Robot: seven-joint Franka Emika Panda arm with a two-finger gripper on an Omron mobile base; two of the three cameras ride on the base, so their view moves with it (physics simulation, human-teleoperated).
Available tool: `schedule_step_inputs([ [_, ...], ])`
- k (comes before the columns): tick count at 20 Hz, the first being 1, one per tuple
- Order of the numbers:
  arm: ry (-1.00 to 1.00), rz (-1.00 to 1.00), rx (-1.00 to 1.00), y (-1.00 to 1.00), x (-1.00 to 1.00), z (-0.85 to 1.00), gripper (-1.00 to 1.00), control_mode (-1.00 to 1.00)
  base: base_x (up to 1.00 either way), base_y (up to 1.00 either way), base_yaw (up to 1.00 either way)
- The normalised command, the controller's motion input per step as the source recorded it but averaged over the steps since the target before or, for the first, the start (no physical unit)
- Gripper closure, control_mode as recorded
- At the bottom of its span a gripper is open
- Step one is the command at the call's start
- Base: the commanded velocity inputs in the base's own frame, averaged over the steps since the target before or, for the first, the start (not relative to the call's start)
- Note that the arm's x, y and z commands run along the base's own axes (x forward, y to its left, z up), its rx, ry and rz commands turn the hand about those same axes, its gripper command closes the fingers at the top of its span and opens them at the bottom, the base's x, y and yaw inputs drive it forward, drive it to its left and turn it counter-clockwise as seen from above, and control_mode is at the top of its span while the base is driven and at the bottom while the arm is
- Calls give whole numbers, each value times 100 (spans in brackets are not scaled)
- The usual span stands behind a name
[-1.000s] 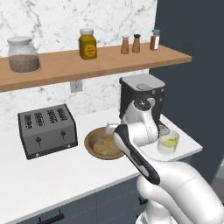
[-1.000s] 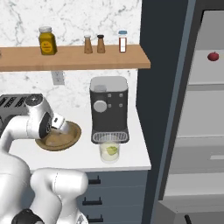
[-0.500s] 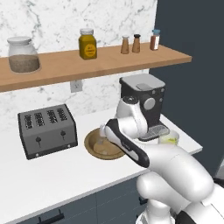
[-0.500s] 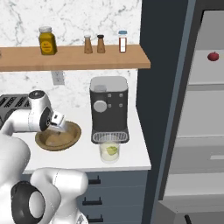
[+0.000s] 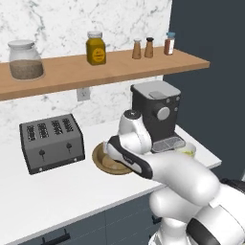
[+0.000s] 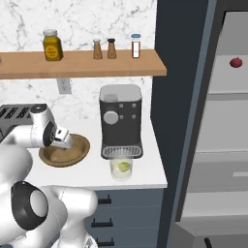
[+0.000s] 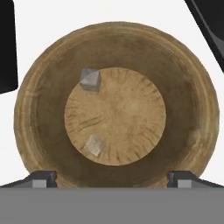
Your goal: Grab a lemon wedge from the fridge and one ice cube from the ice bowl, and put them in the glass of lemonade.
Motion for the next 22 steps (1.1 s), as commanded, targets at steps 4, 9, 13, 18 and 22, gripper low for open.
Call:
schedule_step_inputs([
  [4, -1, 0, 0, 0, 23, -13, -100, -100, 0, 0, 0],
  [9, -7, -4, 9, 0, 16, -20, -100, -100, 0, 0, 0],
  [13, -7, -6, 16, 0, 8, -15, -100, -100, 0, 0, 0],
  [18, 0, -3, 8, 0, 4, -6, -100, -100, 0, 0, 0],
  [22, 4, 0, 0, 0, 17, -3, -100, -100, 0, 0, 0],
])
